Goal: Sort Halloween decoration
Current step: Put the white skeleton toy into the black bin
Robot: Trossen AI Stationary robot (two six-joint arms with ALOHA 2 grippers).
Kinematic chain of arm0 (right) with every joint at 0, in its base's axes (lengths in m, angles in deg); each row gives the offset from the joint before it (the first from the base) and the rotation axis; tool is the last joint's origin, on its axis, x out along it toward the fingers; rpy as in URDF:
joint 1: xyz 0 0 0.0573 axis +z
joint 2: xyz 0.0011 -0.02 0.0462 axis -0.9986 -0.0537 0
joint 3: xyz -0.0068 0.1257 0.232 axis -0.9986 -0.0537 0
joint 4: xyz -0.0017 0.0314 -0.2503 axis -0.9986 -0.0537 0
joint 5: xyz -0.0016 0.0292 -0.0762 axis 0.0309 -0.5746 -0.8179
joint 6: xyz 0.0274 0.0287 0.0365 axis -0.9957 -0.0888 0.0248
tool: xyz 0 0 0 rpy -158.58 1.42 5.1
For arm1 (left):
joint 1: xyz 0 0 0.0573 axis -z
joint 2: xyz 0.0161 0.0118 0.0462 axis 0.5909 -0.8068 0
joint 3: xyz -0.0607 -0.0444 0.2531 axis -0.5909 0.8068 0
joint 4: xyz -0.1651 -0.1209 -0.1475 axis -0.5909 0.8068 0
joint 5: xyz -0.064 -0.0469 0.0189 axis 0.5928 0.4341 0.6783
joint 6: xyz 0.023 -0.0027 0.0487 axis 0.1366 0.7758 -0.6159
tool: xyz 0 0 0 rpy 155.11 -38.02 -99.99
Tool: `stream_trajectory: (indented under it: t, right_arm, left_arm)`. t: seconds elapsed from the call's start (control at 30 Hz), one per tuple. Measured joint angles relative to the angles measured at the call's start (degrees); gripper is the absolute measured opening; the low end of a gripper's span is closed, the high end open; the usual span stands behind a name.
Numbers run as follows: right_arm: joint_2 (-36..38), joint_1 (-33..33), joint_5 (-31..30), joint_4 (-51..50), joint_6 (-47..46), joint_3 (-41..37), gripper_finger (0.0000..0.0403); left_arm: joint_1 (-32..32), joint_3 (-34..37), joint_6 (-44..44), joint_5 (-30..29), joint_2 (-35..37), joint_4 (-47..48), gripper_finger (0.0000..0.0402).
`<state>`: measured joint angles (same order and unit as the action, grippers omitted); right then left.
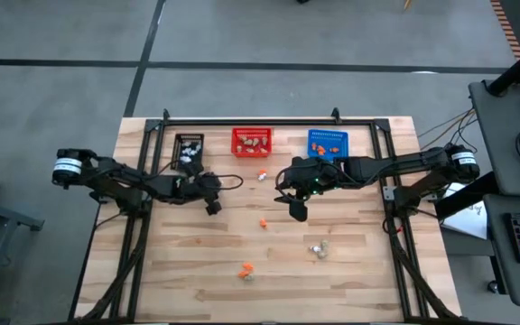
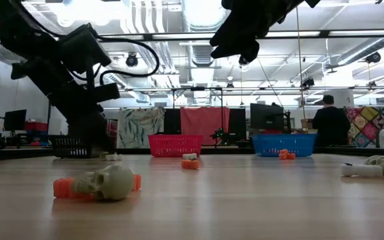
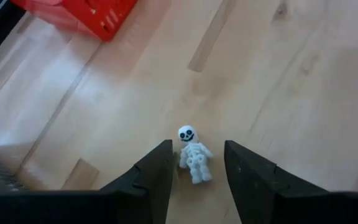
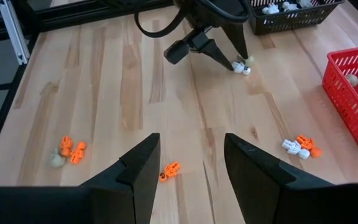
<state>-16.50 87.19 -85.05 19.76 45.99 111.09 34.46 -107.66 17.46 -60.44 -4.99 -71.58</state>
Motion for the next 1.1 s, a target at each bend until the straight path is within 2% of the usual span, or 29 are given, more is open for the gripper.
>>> stream_trajectory:
  t: [0.6, 0.9, 1.1]
  right_arm:
    - [0.0, 0.0, -0.1, 0.0, 0.0, 0.0, 0.0169]
    - [0.0, 0.0, -0.1, 0.1, 0.0, 0.0, 0.0169]
    - [0.0, 0.0, -0.1, 0.1, 0.0, 0.0, 0.0169]
  left_arm:
    - [0.0, 5.2, -0.2, 1.3, -0.1, -8.3, 0.0127]
    - [0.1, 5.1, -0.1, 0.0, -6.4, -14.6, 0.0127]
    - [0.0, 5.0, 0.8, 0.0, -8.3, -15.9, 0.0119]
